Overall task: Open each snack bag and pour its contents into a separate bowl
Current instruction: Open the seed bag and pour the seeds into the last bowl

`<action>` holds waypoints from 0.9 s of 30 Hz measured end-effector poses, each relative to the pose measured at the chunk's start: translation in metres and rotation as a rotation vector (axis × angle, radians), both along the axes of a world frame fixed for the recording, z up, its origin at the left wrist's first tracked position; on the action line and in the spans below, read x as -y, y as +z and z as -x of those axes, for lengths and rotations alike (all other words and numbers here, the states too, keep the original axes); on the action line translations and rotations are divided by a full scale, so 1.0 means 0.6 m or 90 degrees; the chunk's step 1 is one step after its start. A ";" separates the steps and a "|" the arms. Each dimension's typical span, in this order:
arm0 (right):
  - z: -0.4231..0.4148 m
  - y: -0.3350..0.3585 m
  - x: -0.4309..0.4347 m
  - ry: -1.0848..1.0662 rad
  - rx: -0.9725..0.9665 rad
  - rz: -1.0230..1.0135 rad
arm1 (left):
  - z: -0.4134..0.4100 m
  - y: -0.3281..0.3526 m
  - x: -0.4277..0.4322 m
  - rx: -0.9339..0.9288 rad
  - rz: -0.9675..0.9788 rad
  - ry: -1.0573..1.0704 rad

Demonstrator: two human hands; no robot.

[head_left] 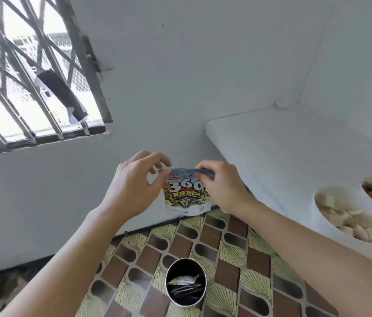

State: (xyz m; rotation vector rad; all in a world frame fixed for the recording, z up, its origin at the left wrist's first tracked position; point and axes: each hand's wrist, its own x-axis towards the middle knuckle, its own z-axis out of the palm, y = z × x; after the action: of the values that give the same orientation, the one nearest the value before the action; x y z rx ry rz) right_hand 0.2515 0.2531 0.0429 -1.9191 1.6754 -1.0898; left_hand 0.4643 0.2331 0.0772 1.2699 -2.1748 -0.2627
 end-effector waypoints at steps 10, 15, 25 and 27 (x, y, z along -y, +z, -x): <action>-0.085 -0.145 0.098 0.074 -0.022 -0.127 | -0.077 -0.151 0.058 0.090 -0.146 0.093; -0.083 -0.267 0.127 0.075 -0.003 -0.174 | -0.065 -0.275 0.096 0.142 -0.217 0.107; -0.065 -0.744 0.166 0.098 0.003 -0.244 | -0.062 -0.729 0.121 0.109 -0.290 0.127; -0.063 -0.839 0.161 0.107 -0.005 -0.256 | -0.059 -0.816 0.115 0.115 -0.307 0.126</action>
State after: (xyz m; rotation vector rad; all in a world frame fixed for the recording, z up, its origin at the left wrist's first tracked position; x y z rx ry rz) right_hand 0.2893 0.1566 -0.4603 -1.7618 1.5610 -0.6260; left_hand 0.4997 0.1640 -0.4126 1.8226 -2.1872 -0.6417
